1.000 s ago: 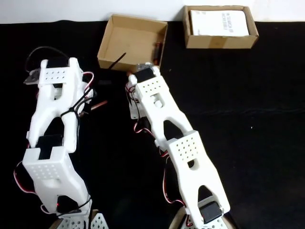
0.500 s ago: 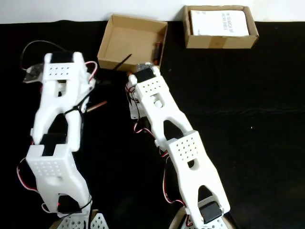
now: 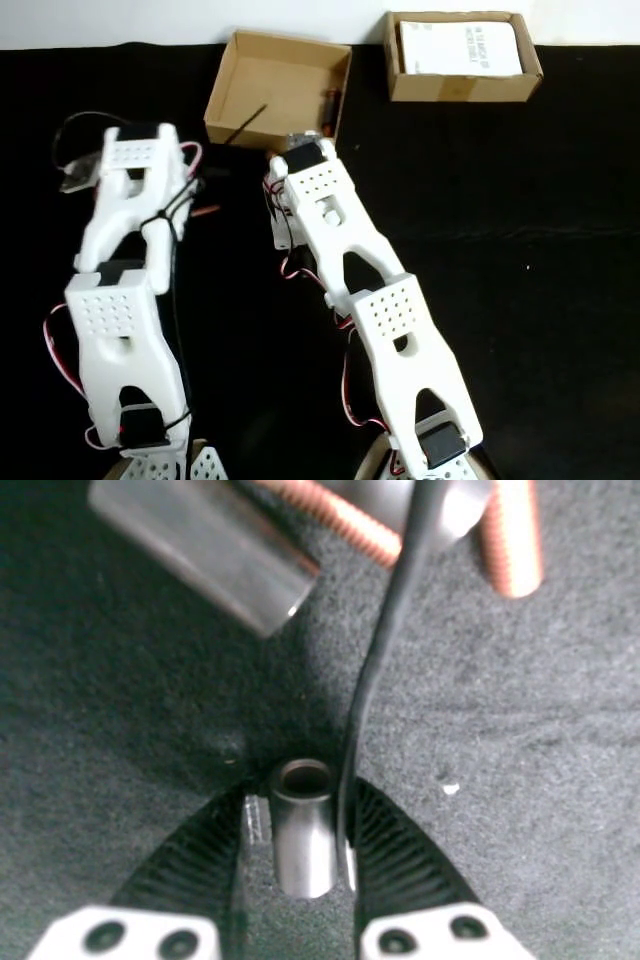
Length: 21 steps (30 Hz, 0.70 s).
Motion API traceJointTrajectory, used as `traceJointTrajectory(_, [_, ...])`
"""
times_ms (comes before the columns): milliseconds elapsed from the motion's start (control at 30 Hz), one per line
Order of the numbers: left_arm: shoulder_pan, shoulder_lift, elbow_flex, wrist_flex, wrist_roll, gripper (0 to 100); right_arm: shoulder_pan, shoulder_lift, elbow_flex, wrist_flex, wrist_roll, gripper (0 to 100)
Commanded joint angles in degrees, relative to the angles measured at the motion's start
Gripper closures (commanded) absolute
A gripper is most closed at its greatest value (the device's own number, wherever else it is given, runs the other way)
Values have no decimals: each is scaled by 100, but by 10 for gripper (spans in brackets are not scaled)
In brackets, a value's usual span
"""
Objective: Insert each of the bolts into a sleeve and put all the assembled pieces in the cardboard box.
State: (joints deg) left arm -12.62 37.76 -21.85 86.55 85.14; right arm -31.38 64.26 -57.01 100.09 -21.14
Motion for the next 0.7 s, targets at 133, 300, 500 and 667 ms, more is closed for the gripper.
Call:
traceJointTrajectory(133, [101,-180,-1226,738,0,843,198,215,136,57,-18,991])
traceJointTrajectory(300, [198,-215,-1710,1055,35,784,198,215,136,57,-18,991])
traceJointTrajectory(500, [163,479,-1710,782,141,777,198,215,136,57,-18,991])
traceJointTrajectory(667, [-92,1059,-1736,431,281,779,198,215,136,57,-18,991])
